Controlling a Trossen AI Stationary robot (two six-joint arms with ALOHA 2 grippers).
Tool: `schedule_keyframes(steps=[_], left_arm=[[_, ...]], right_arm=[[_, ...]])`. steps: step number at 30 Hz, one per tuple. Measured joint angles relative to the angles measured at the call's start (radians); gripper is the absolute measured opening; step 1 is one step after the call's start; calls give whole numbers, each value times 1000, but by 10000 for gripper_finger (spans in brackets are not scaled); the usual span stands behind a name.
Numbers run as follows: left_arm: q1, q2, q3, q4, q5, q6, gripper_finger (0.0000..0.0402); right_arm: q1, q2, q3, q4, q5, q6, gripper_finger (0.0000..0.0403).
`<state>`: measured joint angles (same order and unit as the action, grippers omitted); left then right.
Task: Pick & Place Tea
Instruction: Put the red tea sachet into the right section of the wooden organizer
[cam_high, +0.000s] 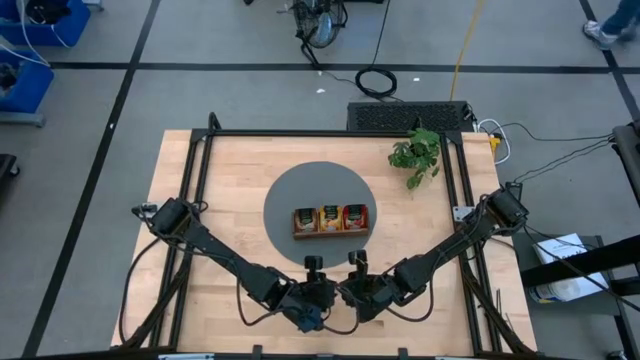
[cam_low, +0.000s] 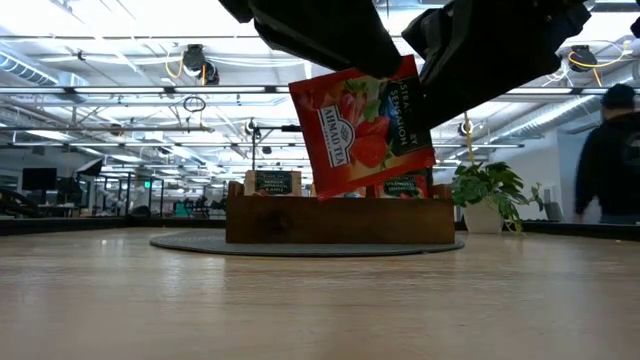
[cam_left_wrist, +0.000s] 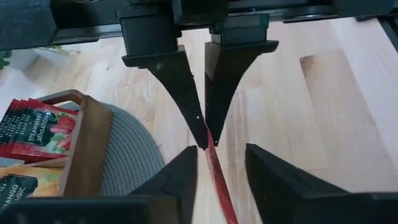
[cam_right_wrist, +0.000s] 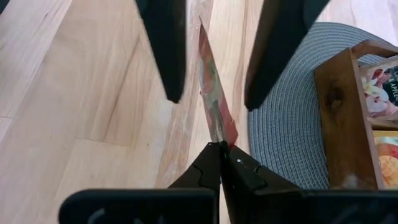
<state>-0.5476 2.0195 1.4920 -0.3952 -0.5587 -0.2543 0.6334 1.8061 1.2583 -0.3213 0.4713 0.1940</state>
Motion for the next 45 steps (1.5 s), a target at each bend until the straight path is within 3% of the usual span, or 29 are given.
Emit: schedule_keyframes(steps=[8, 19, 28, 34, 40, 45], left_arm=[[21, -1, 0, -29, 73, -24, 13], [8, -1, -2, -28, 67, 10, 4], [-17, -1, 0, -4, 26, 26, 2], [-19, 1, 1, 25, 17, 67, 2], [-22, 11, -12, -43, -31, -16, 1], [-14, 0, -5, -46, -75, -26, 1]], right_arm=[[0, 1, -1, 22, -1, -15, 0], [0, 1, -1, 22, -28, -29, 9], [3, -74, -80, 125, -27, -65, 114], [2, -189, -333, 491, -19, -58, 151], [47, -281, -527, 860, -83, -121, 155], [100, -301, -671, 1113, -22, -182, 153]])
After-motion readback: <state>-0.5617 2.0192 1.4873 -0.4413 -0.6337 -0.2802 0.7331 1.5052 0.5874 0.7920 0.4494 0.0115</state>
